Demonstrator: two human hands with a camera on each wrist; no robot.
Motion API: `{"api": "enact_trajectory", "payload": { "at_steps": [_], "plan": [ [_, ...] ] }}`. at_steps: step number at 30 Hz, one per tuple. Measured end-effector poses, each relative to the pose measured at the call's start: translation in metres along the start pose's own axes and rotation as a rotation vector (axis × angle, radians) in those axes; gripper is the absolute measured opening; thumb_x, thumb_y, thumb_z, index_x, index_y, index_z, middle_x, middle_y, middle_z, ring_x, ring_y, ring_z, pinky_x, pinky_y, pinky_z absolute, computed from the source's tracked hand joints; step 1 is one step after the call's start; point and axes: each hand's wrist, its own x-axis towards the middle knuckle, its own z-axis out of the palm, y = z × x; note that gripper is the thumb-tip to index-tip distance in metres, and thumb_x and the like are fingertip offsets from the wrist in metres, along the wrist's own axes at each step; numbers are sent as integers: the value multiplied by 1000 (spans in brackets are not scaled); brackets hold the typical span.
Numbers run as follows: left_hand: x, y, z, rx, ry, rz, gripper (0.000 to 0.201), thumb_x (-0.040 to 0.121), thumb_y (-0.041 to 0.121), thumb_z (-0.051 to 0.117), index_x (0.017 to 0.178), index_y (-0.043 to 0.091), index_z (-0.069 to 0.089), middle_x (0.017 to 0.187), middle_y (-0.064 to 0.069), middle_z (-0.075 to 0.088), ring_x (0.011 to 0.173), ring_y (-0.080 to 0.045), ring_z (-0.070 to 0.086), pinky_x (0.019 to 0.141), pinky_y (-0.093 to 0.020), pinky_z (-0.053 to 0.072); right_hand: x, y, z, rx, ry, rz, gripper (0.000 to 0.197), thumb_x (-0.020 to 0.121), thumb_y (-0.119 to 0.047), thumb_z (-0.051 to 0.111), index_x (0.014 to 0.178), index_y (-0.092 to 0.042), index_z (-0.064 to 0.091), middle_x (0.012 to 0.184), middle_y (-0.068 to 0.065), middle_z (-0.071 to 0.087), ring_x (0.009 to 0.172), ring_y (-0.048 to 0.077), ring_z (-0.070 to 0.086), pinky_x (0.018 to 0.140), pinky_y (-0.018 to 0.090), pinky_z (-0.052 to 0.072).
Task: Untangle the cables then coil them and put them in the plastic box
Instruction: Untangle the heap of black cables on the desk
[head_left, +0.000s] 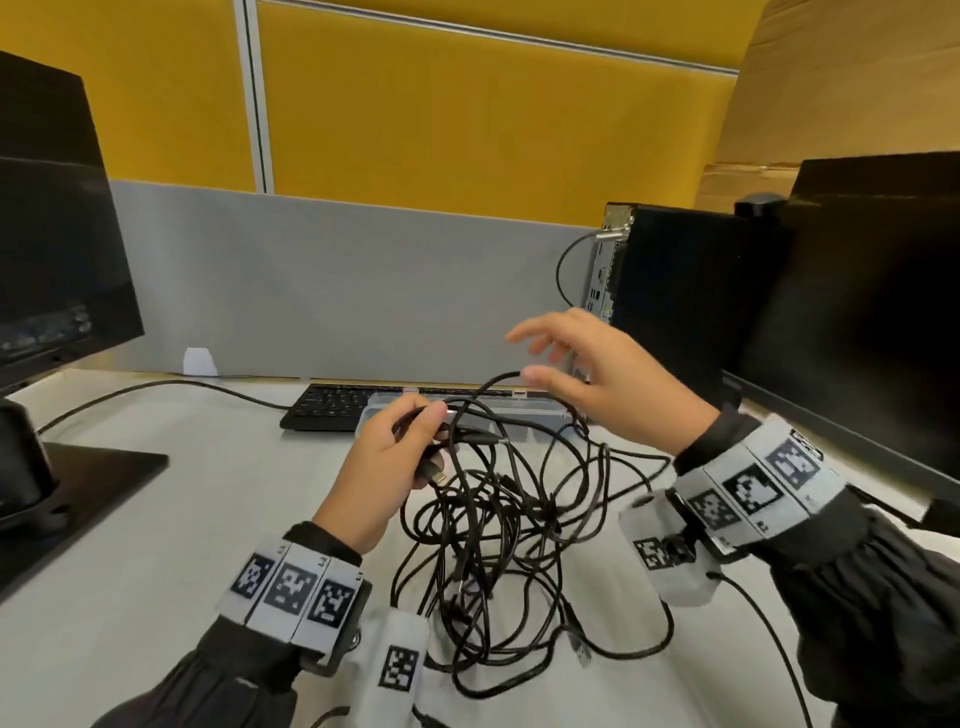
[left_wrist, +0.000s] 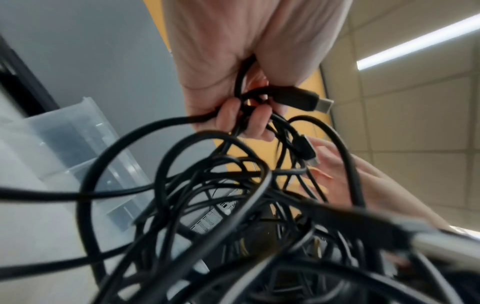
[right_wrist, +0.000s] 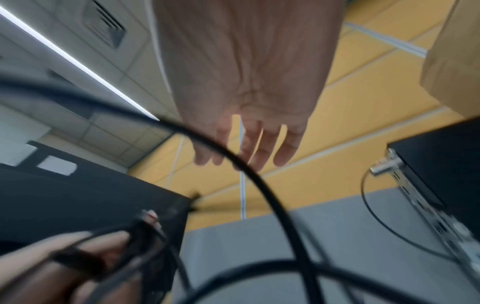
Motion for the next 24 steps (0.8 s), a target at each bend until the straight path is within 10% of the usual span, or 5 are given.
{"api": "enact_trajectory", "payload": {
  "at_steps": [3,5,10,17,24],
  "plan": [
    [2,2,-7,-123,80,-15,23,98,23,43,78,14,52,68,-4,59,48,-6,42,45,-16,30,-22,-22,-20,92,4,-14,31,88,-46,46,82,-20,62,74,-12,56,69,1,52,64,11,40],
    [5,1,-13,-200,145,-7,20,98,22,42,83,12,50,74,-11,53,46,-5,41,45,-17,28,-46,-39,-35,200,-325,71,41,87,-49,43,67,-20,63,65,-7,61,57,3,53,58,12,41],
    [11,2,-21,-404,253,-9,22,99,25,40,83,14,48,77,-7,45,44,-5,37,43,-15,27,-84,-30,-14,89,-960,236,28,97,-33,44,91,-21,68,84,-3,71,54,7,55,64,11,44],
    [10,2,-19,-536,318,22,22,100,28,38,85,16,49,77,-4,48,47,-6,39,43,-15,31,-56,-14,69,411,-412,215,38,92,-17,56,128,-27,47,100,-23,57,79,-1,60,54,18,48],
    [10,-2,-18,-470,376,15,24,100,26,38,81,15,48,64,3,60,48,-7,41,44,-16,30,-36,-21,80,710,7,172,14,90,-6,58,77,-13,56,74,-10,61,73,2,61,59,30,51]
  ]
}}
